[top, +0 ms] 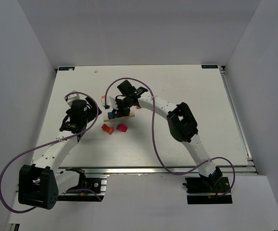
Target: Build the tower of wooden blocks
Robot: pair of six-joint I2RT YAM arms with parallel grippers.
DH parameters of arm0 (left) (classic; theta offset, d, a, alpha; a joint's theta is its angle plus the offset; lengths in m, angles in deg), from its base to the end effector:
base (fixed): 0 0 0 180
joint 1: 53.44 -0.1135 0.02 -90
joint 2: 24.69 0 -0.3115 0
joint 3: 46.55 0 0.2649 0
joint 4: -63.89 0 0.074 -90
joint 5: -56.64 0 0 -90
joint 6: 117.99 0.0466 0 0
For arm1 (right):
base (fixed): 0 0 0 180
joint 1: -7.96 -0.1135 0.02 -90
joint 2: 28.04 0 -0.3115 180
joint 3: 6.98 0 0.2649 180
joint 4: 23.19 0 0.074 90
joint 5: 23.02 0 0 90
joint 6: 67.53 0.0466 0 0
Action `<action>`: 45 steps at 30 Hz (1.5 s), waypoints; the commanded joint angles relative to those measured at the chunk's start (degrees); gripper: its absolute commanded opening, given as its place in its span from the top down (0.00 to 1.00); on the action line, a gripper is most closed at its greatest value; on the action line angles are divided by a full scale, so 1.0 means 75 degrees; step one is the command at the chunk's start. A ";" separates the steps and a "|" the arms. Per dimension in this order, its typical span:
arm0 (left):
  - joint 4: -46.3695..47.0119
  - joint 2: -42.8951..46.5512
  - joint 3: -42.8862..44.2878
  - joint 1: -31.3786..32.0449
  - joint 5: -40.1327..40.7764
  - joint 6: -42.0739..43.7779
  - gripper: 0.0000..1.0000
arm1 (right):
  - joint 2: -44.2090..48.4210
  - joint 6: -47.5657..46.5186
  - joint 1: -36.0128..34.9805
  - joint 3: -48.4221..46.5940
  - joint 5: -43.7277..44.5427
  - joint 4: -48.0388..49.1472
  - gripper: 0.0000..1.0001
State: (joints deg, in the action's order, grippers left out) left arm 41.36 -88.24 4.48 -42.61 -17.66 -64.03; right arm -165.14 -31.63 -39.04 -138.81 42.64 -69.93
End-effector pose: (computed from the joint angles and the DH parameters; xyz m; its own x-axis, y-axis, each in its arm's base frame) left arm 0.2353 -0.0322 0.2667 -0.4345 -0.4935 -0.7534 -0.3615 0.8617 -0.3560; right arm 0.3840 0.4400 0.2094 0.3647 -0.6910 -0.6240 -0.9276 -0.2113 -0.3081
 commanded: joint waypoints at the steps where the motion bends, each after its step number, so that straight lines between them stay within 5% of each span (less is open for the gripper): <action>1: 0.0062 0.0106 -0.0019 -0.0026 0.0074 -0.0012 0.02 | -0.0095 0.0112 -0.0038 -0.0340 -0.0060 0.0244 0.75; 10: 0.0086 0.0164 -0.0042 -0.0026 0.0062 -0.0012 0.02 | -0.0119 0.0136 -0.0049 -0.0328 -0.0036 0.0268 0.74; 21: 0.0121 0.0141 -0.0066 -0.0026 0.0133 -0.0001 0.02 | -0.0037 0.0054 -0.0061 -0.0165 0.0116 0.0303 0.57; 45: 0.0097 0.0153 -0.0042 -0.0026 0.0133 -0.0001 0.02 | 0.0209 -0.0121 -0.0166 0.0116 0.0034 0.0361 0.37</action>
State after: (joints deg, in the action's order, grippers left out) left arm 41.41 -88.24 4.46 -42.61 -17.44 -64.03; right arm -165.29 -31.66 -39.80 -138.63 43.47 -68.62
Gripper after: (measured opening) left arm 0.982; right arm 0.614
